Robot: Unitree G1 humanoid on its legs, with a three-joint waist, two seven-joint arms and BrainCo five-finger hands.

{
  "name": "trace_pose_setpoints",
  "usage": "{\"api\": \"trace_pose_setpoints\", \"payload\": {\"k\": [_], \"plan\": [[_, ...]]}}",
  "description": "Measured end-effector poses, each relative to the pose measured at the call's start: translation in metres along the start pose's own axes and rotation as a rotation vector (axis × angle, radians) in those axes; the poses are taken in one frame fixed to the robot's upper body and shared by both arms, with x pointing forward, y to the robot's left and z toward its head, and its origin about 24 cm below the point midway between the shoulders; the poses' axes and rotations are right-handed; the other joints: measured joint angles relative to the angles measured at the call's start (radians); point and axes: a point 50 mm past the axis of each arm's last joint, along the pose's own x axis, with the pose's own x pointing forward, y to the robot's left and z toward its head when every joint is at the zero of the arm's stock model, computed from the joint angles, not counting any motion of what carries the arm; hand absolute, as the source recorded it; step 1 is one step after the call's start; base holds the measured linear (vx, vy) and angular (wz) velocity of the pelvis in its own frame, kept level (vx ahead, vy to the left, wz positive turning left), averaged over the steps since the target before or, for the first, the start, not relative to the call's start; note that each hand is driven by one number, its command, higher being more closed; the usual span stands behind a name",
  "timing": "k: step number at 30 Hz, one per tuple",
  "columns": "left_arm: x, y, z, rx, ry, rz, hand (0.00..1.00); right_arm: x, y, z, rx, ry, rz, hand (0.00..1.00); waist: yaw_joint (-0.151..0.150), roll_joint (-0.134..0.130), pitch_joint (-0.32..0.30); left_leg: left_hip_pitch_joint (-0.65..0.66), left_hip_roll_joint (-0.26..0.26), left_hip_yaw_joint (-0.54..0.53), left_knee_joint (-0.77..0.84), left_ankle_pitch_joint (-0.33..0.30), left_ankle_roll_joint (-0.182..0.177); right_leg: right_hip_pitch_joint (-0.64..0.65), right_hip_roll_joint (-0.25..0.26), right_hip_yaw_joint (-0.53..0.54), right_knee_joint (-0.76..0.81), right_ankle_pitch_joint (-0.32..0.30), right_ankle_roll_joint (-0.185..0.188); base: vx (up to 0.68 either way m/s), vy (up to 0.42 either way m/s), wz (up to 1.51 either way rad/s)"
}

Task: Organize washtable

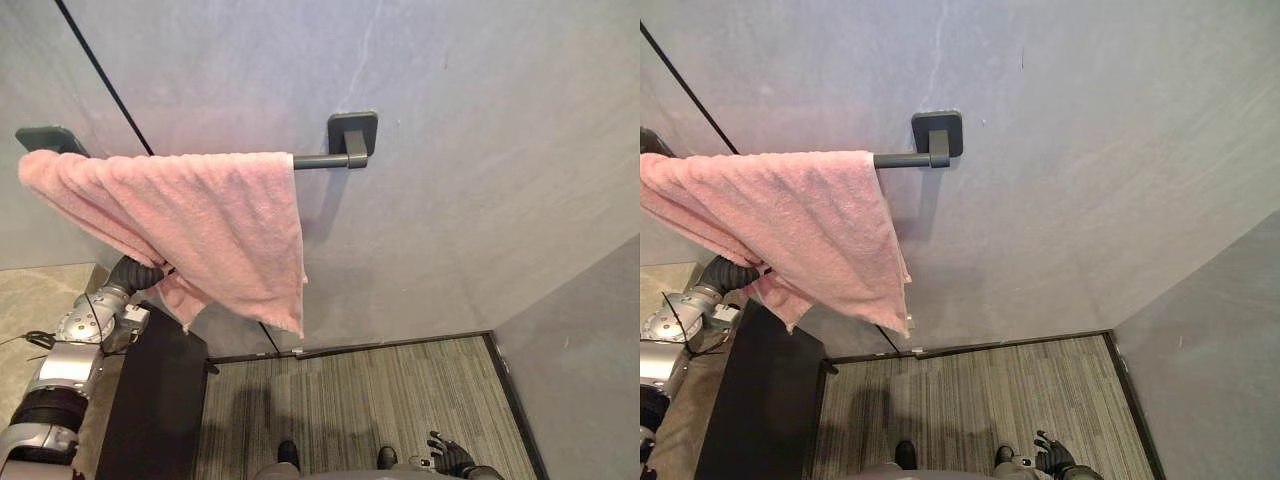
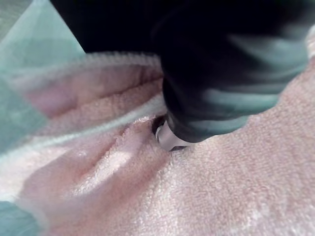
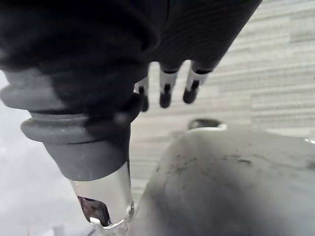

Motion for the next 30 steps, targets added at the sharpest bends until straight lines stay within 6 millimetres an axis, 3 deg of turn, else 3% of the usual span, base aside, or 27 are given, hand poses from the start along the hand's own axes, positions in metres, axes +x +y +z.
{"api": "trace_pose_setpoints", "payload": {"k": [3,6,8,11,14,19,23,30], "plan": [[-0.001,0.006,0.002,-0.026,-0.017,0.064,1.0,-0.001,-0.001,0.019,0.015,-0.089,-0.005,0.0,0.001,0.001,0.0,-0.001,0.0,-0.001,0.0,0.0,0.0,-0.001,0.0,0.0,0.0,0.001,0.001,0.0,0.0,0.0],[-0.003,0.013,0.007,-0.018,-0.043,0.111,1.0,-0.01,0.003,0.067,0.034,-0.319,0.031,0.0,0.002,0.001,0.0,-0.003,0.0,0.002,0.0,0.0,0.0,-0.006,0.0,0.006,0.0,0.005,0.002,-0.02,0.002,-0.05],[-0.005,0.019,0.014,-0.021,-0.077,0.148,1.0,-0.03,0.014,0.122,-0.014,-0.566,0.127,0.0,0.006,-0.001,0.0,-0.009,0.002,0.01,0.006,0.0,0.0,-0.021,0.002,0.017,0.001,0.011,0.003,-0.04,0.006,-0.1],[-0.005,0.019,0.021,-0.02,-0.106,0.155,1.0,-0.068,0.032,0.18,-0.064,-0.849,0.276,0.0,0.011,-0.003,-0.002,-0.012,0.004,0.011,0.007,0.001,0.0,-0.022,0.003,0.02,0.001,0.017,0.002,-0.02,-0.002,-0.05],[-0.004,0.017,0.027,-0.017,-0.133,0.148,1.0,-0.098,0.045,0.215,-0.091,-1.02,0.398,0.0,0.029,-0.011,-0.007,-0.015,0.007,0.026,0.007,0.001,0.0,-0.035,0.007,0.039,0.001,0.025,-0.001,-0.02,0.0,-0.15],[-0.004,0.017,0.028,-0.019,-0.138,0.147,1.0,-0.121,0.075,0.251,-0.134,-1.11,0.62,0.0,0.026,-0.017,-0.011,-0.019,0.007,0.027,0.007,0.005,0.004,-0.04,0.008,0.044,0.0,0.035,-0.001,-0.01,-0.001,-0.03],[0.0,0.015,0.031,-0.036,-0.146,0.138,1.0,-0.131,0.101,0.278,-0.21,-1.087,0.781,0.0,0.028,-0.018,-0.011,-0.021,0.007,0.025,0.007,0.01,0.006,-0.041,0.008,0.044,0.0,0.039,-0.001,-0.03,-0.001,0.01],[0.012,0.006,0.044,-0.06,-0.181,0.105,1.0,-0.121,0.119,0.323,-0.313,-1.013,0.734,0.0,0.059,-0.018,-0.011,-0.04,0.009,0.009,0.007,0.026,0.006,-0.05,0.011,0.035,-0.001,0.048,-0.004,-0.03,-0.007,0.06]]}}
